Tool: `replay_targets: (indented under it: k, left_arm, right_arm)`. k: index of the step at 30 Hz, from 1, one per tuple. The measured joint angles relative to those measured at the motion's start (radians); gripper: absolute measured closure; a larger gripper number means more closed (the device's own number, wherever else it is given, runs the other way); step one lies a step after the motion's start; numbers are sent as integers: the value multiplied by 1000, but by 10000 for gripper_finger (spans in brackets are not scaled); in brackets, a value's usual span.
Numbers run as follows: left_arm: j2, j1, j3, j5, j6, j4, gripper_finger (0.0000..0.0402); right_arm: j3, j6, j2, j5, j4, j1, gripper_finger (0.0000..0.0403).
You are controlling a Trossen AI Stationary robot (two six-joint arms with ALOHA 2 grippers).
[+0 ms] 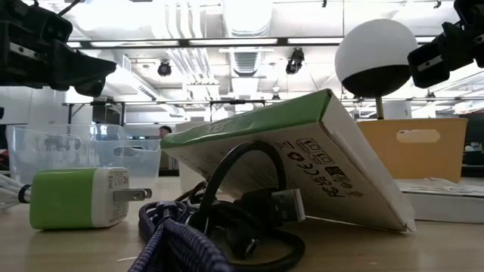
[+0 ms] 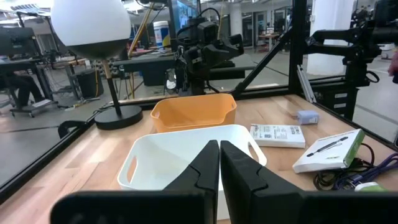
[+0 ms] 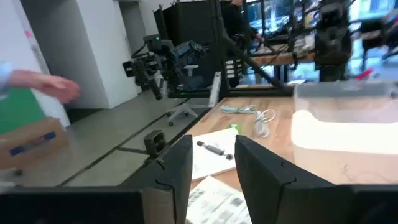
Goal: Pick and place items into bin
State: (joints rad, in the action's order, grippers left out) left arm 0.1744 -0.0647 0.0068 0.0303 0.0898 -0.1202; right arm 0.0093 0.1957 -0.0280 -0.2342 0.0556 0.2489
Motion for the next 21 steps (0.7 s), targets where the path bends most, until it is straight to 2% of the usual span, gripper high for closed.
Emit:
replay_targets:
  k: [2, 4, 6, 9, 11, 13, 15, 18, 21]
  left_arm:
    - [0, 0, 0, 0, 0, 0, 402]
    - [0, 0, 0, 0, 0, 0, 402]
    - [0, 0, 0, 0, 0, 0, 402]
    - [0, 0, 0, 0, 0, 0, 402]
    - [0, 0, 0, 0, 0, 0, 402]
    - [0, 0, 0, 10, 15, -5, 402]
    - [0, 0, 0, 55, 43, -51, 402]
    - [1, 0, 0, 57, 0, -174, 402]
    - [0, 0, 0, 57, -79, -352, 402]
  right_arm:
    - [0, 36, -1, 95, 73, 0, 294]
    - [0, 181, 0, 193, 186, 0, 294]
    - [1, 254, -14, 309, 278, 0, 294]
    - [2, 216, -91, 473, 342, 0, 294]
    - [1, 241, -182, 526, 388, -1, 294]
    - [11, 382, -285, 508, 419, 2, 294]
    - [51, 561, -394, 445, 419, 6, 294]
    - [148, 783, -583, 303, 413, 21, 294]
    - [279, 948, -788, 140, 312, 54, 294]
